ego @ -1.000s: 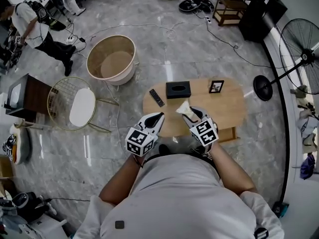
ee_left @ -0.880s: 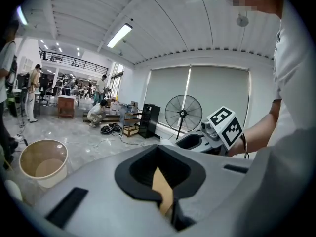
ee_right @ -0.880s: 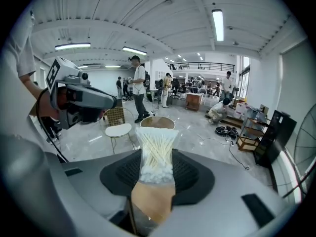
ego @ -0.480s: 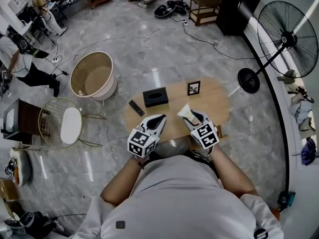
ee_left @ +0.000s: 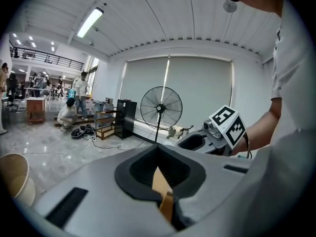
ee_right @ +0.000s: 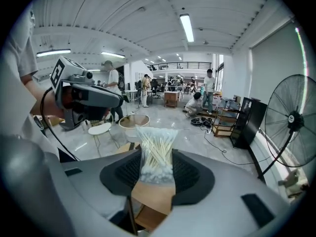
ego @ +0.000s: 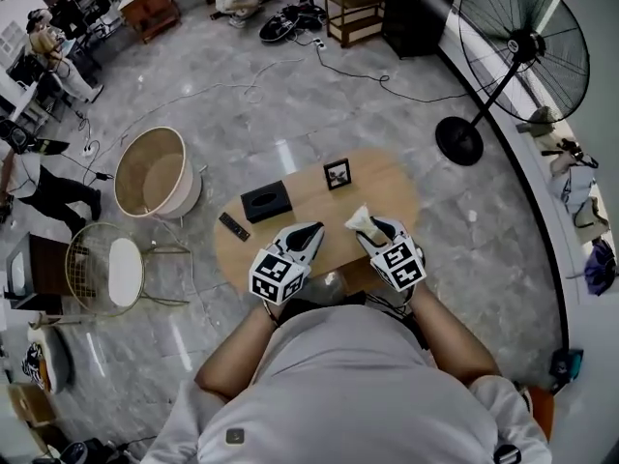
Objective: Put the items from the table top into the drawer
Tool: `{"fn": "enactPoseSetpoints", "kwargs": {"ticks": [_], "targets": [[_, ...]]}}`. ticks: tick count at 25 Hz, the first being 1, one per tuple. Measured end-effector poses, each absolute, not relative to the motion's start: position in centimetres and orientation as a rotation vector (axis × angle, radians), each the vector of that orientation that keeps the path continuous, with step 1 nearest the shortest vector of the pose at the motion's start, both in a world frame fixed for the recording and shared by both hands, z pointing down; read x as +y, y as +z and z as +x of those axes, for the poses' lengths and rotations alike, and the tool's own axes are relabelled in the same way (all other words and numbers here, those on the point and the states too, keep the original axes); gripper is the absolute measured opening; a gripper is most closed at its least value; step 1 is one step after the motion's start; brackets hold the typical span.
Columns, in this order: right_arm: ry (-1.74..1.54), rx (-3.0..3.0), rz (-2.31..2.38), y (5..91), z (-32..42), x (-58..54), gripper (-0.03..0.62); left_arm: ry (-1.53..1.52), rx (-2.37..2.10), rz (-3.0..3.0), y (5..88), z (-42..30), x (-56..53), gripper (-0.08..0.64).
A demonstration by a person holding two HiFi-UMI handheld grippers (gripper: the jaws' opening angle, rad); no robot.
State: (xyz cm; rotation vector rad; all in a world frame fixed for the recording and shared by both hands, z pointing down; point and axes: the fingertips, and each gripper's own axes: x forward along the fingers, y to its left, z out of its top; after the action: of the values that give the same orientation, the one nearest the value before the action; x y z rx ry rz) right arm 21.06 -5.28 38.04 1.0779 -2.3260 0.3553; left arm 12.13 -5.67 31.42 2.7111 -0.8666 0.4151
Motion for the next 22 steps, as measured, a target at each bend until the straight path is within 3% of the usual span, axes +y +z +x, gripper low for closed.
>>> {"fn": "enactPoseSetpoints", "kwargs": {"ticks": [22], "targets": [[0.780,-2.139,1.343,47.8,30.4,-5.7,0.187,0.623,-0.471,2.687,40.1,21.2,-9.5,0.009]]}}
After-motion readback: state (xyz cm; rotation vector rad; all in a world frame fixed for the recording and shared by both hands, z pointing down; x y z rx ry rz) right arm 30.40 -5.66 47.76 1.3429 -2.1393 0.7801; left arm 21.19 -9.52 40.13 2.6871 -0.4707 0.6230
